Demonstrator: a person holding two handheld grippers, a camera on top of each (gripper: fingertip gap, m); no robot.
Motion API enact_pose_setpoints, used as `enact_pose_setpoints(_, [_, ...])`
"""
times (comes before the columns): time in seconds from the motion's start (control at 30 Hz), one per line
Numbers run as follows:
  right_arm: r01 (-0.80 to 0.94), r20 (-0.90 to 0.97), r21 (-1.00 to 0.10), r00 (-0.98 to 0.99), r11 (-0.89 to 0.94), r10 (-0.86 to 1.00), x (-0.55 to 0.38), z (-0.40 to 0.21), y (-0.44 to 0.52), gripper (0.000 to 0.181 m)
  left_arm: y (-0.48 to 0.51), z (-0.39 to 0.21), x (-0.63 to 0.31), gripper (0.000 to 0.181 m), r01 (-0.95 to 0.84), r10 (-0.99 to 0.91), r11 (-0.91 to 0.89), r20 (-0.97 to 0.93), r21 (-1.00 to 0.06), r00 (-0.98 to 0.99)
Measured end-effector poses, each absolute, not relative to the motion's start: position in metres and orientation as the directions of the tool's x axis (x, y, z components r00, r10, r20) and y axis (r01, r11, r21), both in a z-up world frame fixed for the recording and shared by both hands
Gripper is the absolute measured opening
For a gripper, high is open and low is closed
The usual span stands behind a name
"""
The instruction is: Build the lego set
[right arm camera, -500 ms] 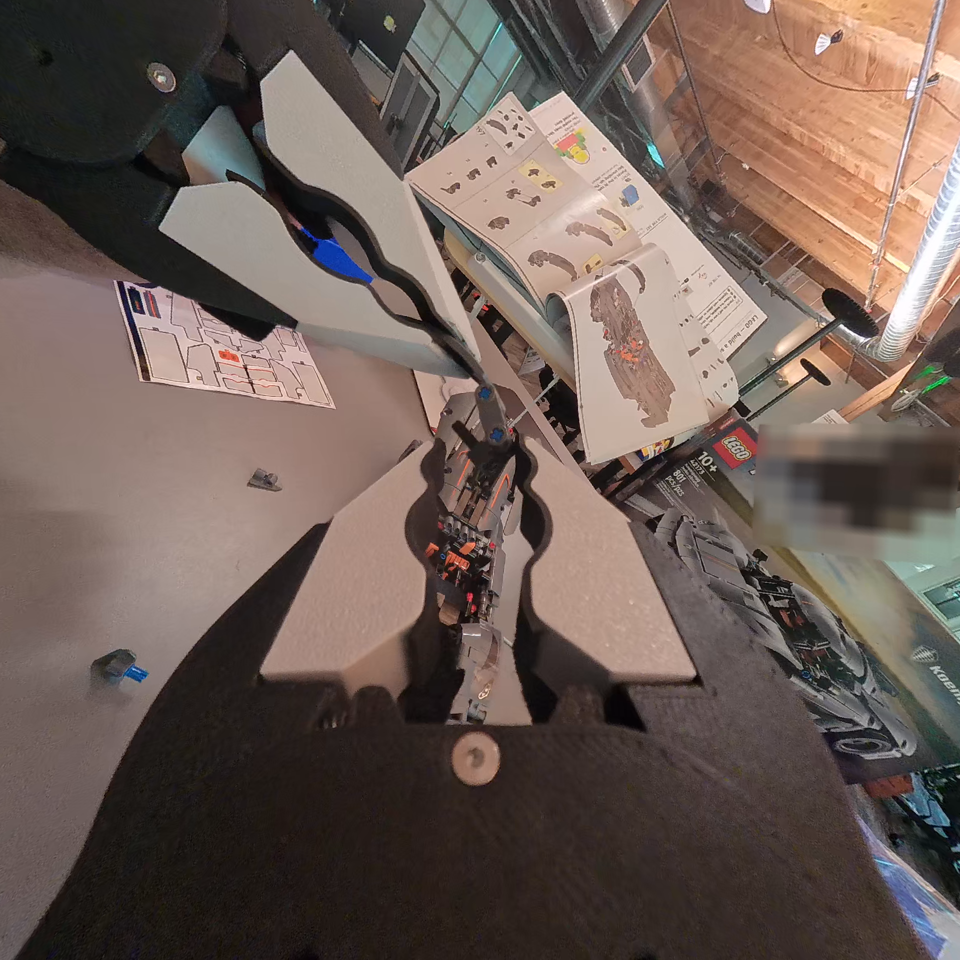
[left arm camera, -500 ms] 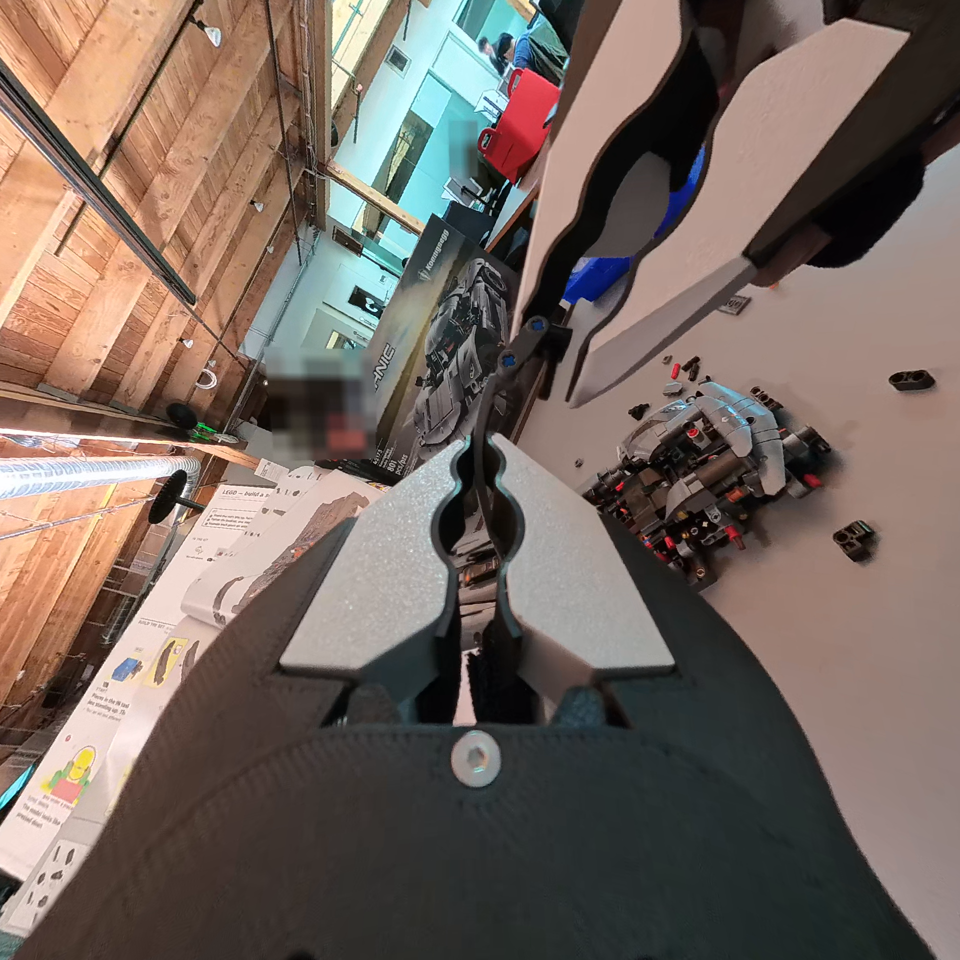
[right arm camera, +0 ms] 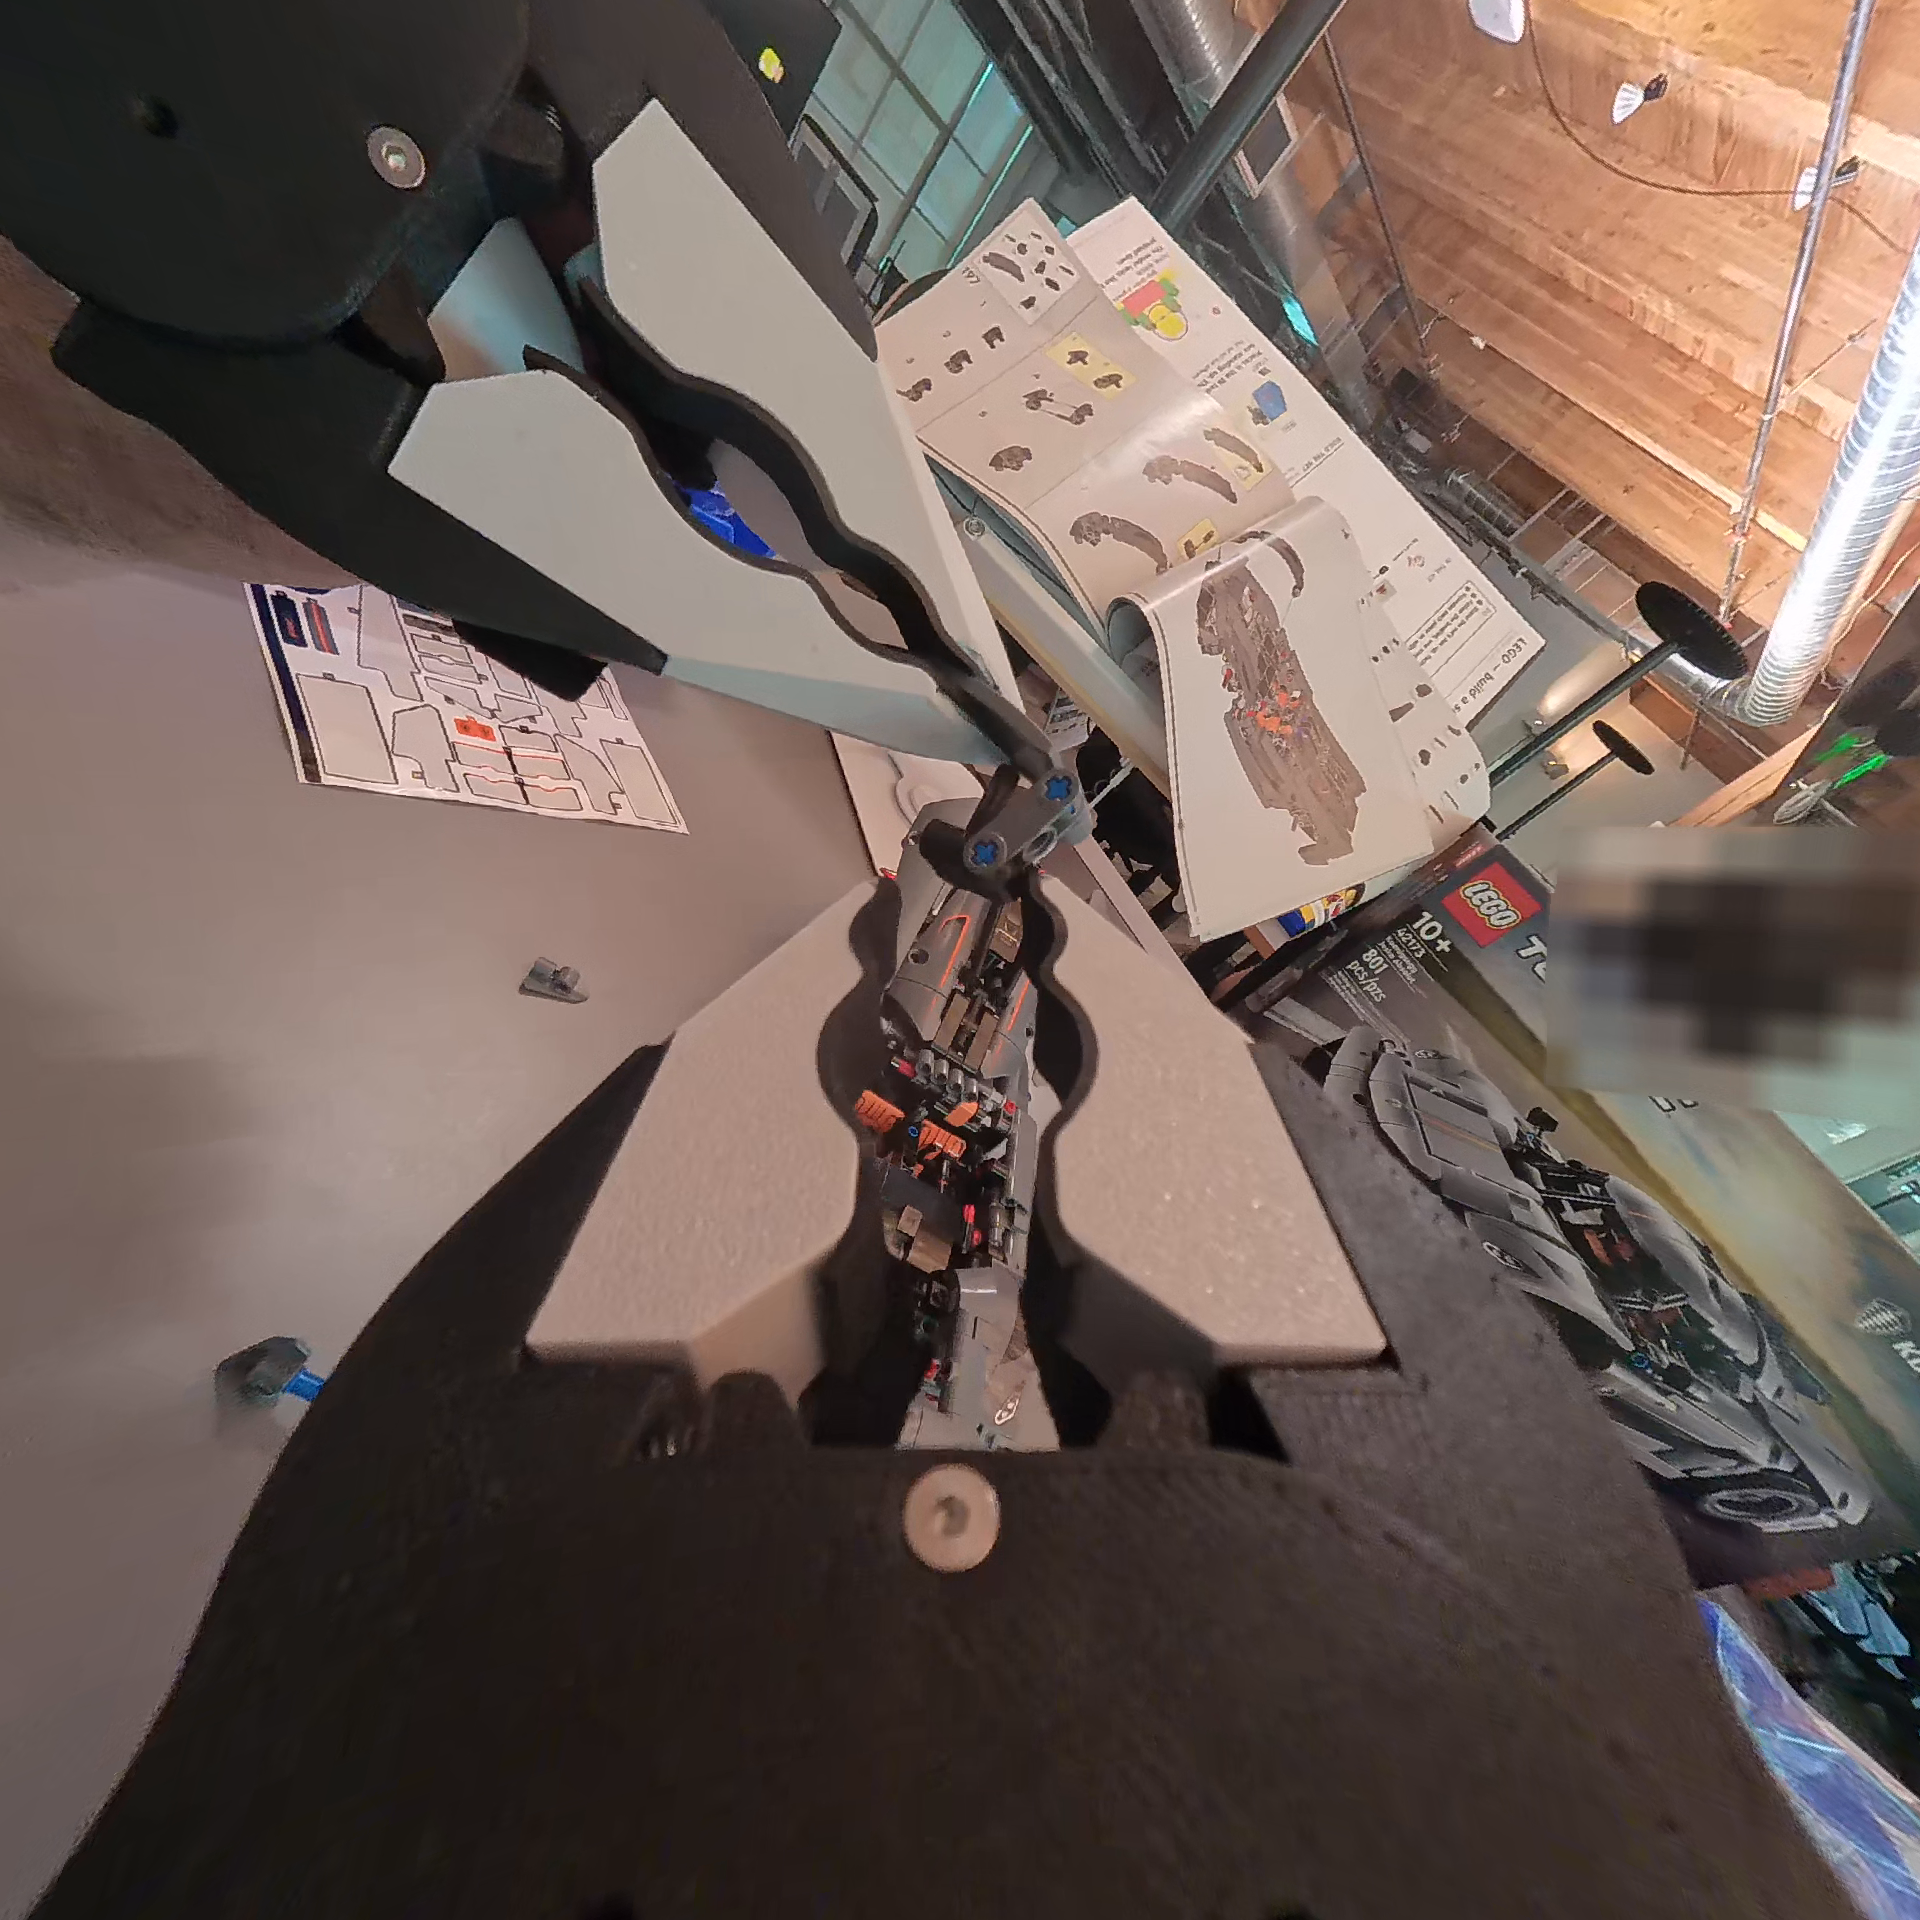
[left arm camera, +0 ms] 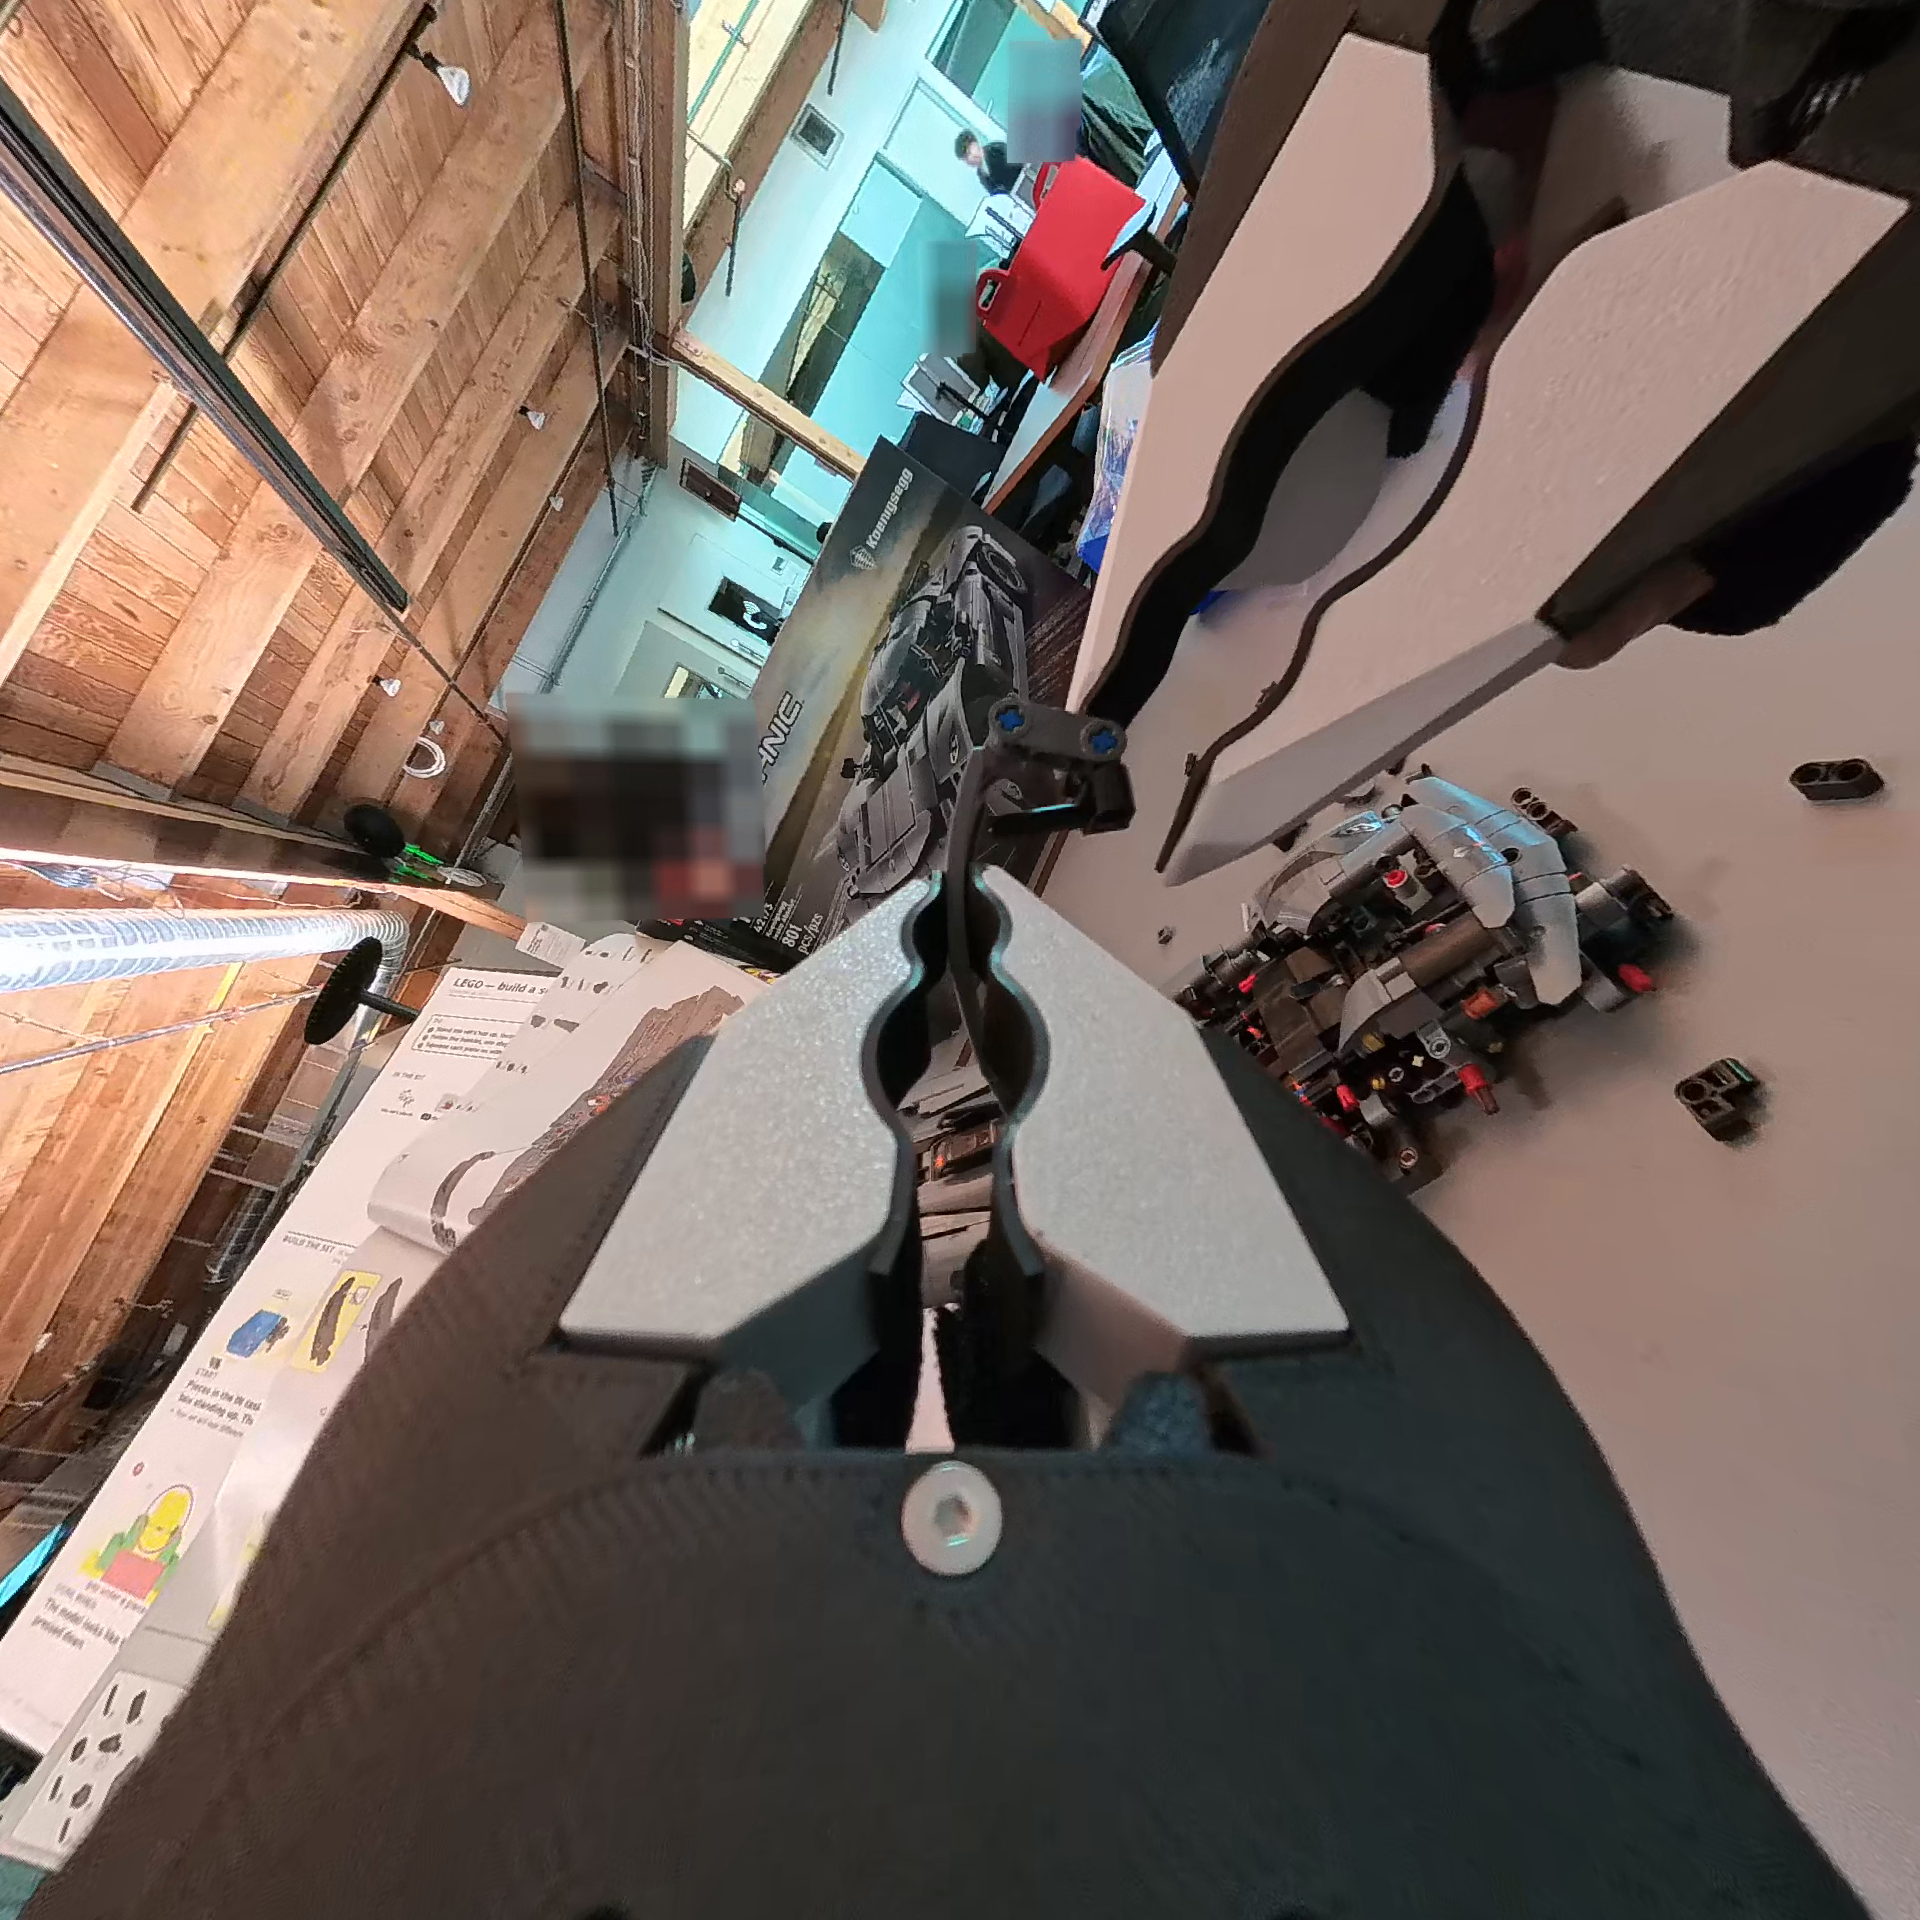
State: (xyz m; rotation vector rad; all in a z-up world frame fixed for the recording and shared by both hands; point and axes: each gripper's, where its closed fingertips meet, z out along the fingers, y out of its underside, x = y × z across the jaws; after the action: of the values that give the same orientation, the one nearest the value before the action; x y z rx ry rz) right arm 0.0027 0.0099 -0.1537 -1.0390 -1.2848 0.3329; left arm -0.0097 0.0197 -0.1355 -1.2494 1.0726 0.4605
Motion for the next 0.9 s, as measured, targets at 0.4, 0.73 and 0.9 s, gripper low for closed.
enact_pose_setpoints(0.4, [0.262, 0.53, -0.846, 0.321, 0.464, 0.785, 0.0052, -0.1522, 0.0118, 0.031, 0.0193, -0.134, -0.0078, 0.0, -0.778, -0.266, 0.318, -0.838, -0.542, 0.476])
enact_pose_setpoints(0.73, [0.231, 0.489, -0.872, 0.333, 0.433, 0.807, 0.0038, -0.1505, 0.0136, 0.033, 0.0204, -0.1339, -0.0065, 0.0, -0.764, -0.275, 0.311, -0.823, -0.565, 0.496])
enact_pose_setpoints(0.9, [0.26, 0.534, -0.845, 0.361, 0.467, 0.764, 0.0037, -0.1475, 0.0139, 0.022, 0.0217, -0.136, -0.0043, 0.0, -0.766, -0.277, 0.308, -0.823, -0.564, 0.495])
